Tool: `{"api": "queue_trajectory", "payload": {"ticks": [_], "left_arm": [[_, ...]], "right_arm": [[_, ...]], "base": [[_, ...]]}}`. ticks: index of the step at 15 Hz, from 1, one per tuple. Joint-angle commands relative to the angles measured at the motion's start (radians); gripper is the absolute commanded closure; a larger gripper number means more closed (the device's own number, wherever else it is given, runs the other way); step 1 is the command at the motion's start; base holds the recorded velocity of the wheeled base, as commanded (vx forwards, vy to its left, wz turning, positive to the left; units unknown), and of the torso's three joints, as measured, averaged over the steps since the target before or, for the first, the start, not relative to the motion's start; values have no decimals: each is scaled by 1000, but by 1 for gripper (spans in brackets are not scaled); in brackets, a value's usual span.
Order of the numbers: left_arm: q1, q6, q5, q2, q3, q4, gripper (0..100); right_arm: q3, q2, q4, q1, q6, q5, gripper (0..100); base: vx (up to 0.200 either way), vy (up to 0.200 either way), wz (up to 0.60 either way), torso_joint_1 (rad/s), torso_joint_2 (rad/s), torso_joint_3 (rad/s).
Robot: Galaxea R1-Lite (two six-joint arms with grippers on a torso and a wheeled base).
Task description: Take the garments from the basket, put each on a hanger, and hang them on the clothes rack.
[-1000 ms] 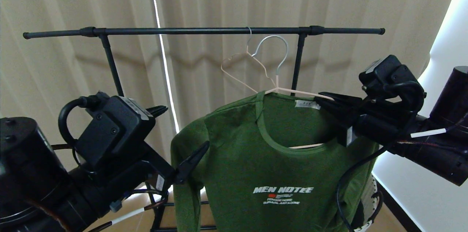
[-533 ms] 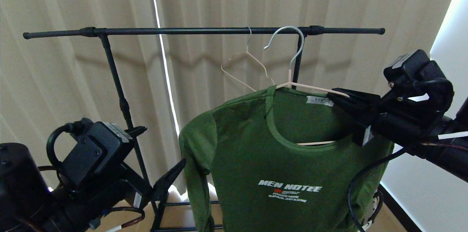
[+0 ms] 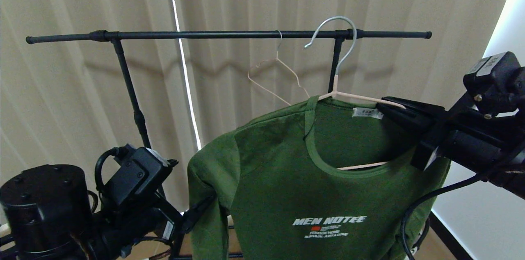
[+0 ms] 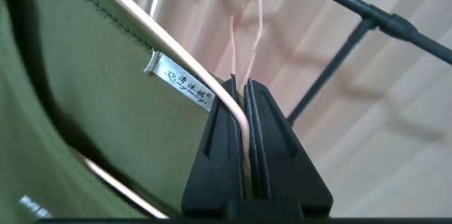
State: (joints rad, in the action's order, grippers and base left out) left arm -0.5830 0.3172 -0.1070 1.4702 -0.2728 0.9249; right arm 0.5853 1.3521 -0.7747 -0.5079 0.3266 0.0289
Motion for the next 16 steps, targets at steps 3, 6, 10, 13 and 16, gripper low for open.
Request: {"api": "queue_trajectory", "payload": {"ticks": [3, 6, 10, 13, 16], "left_arm": [[5, 0, -3, 32, -5, 0, 100], [86, 10, -6, -2, 64, 29, 100], [181, 8, -3, -25, 127, 80, 100], [158, -1, 0, -24, 119, 80, 0], [140, -17, -2, -51, 106, 81, 0]], "right_arm": [[-2, -7, 3, -8, 0, -1, 100], [-9, -5, 9, 12, 0, -12, 100], [-13, -2, 11, 65, 2, -12, 100], [-12, -2, 12, 65, 3, -12, 100], [-9, -2, 14, 66, 5, -17, 100]], "base": [[0, 0, 0, 0, 0, 0], [0, 0, 0, 0, 0, 0], [0, 0, 0, 0, 0, 0], [0, 0, 0, 0, 0, 0], [0, 0, 0, 0, 0, 0]]}}
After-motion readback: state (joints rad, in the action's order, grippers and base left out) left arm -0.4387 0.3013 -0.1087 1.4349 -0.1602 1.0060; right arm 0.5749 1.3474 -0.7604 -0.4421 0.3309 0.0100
